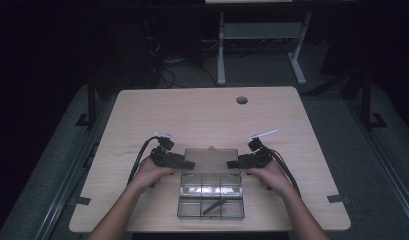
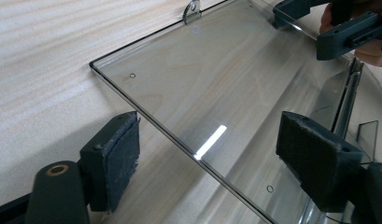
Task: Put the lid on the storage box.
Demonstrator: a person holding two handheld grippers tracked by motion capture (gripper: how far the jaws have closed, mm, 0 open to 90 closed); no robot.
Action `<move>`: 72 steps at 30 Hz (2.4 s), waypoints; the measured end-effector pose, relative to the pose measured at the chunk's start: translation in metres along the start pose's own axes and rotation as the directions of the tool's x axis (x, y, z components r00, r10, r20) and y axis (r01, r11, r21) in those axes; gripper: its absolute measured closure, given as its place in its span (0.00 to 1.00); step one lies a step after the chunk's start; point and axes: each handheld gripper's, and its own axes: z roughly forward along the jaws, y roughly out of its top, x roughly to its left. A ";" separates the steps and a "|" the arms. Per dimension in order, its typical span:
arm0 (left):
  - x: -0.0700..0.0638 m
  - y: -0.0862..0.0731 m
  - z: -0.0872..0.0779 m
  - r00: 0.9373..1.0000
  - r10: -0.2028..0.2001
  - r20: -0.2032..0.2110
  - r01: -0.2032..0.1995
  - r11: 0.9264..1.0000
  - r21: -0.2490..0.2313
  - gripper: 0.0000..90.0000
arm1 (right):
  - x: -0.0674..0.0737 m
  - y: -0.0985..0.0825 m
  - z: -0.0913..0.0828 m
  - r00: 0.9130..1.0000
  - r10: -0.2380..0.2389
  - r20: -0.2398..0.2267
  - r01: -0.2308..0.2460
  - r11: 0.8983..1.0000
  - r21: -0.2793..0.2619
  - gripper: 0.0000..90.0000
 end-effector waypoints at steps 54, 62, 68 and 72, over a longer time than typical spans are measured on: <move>-0.028 0.008 -0.048 0.983 0.177 -0.049 -0.183 0.949 -0.258 0.80 | 0.033 0.003 -0.037 0.964 -0.249 0.092 0.265 0.923 -0.279 0.74; -0.035 0.010 -0.054 0.980 0.193 -0.048 -0.199 0.939 -0.280 0.83 | 0.036 0.000 -0.045 0.954 -0.284 0.100 0.301 0.902 -0.311 0.79; -0.039 0.011 -0.061 0.976 0.211 -0.043 -0.215 0.932 -0.293 0.84 | 0.040 -0.002 -0.052 0.946 -0.306 0.102 0.323 0.887 -0.330 0.81; -0.045 0.011 -0.065 0.973 0.228 -0.043 -0.230 0.925 -0.303 0.84 | 0.043 -0.003 -0.058 0.941 -0.323 0.099 0.337 0.873 -0.352 0.82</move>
